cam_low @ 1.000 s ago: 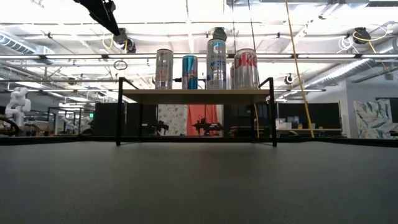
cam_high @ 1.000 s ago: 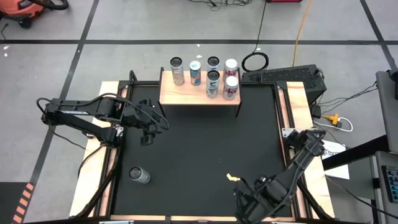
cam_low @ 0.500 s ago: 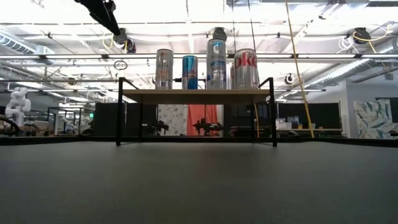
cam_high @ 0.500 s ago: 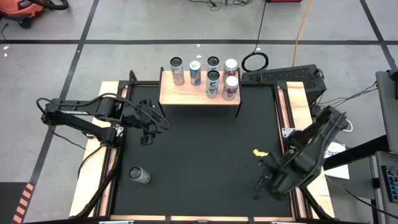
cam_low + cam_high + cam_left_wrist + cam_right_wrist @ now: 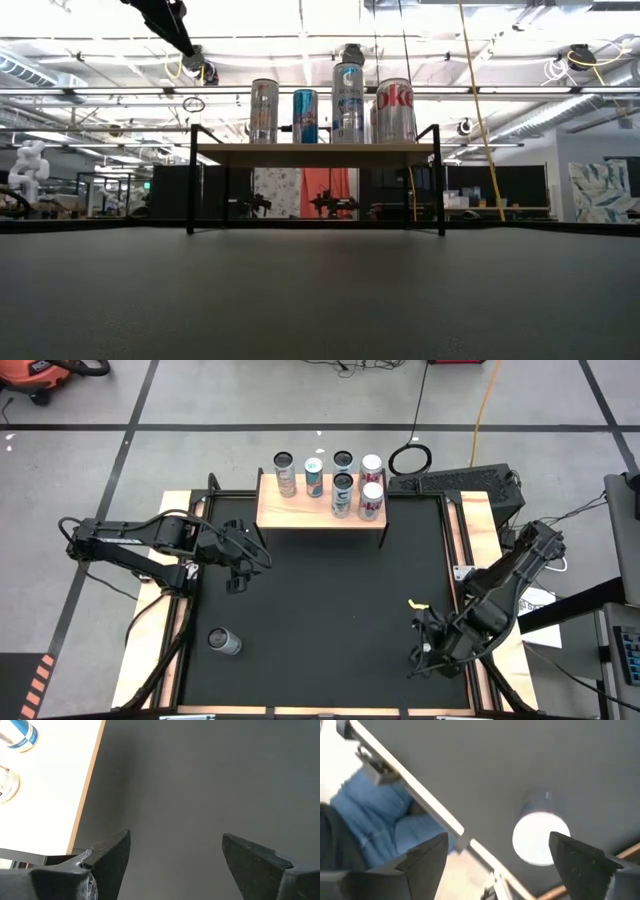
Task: Place canned beverage on shelf
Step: Put the blue soda can on the shelf
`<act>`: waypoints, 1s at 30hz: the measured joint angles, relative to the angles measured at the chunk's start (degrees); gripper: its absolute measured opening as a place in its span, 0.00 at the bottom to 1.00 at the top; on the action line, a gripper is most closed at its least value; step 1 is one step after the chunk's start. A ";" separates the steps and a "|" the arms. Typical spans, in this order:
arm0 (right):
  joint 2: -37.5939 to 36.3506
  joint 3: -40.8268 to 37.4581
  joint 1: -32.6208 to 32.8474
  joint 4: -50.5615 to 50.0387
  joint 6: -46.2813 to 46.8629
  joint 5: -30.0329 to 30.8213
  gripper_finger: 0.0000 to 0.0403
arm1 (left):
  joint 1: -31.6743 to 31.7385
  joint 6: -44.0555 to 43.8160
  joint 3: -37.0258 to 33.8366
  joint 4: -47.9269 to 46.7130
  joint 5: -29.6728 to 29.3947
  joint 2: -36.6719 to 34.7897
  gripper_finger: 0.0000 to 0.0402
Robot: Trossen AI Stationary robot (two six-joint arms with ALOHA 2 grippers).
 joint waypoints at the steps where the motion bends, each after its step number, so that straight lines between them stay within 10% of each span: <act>1: 0.00 -0.02 0.00 0.19 0.19 -1.50 0.81 | 0.01 0.01 0.00 -0.01 0.00 0.01 0.79; 30: 10.47 -0.04 0.04 -8.97 3.26 -9.43 0.81 | 0.02 0.36 0.02 1.40 0.00 -0.01 0.79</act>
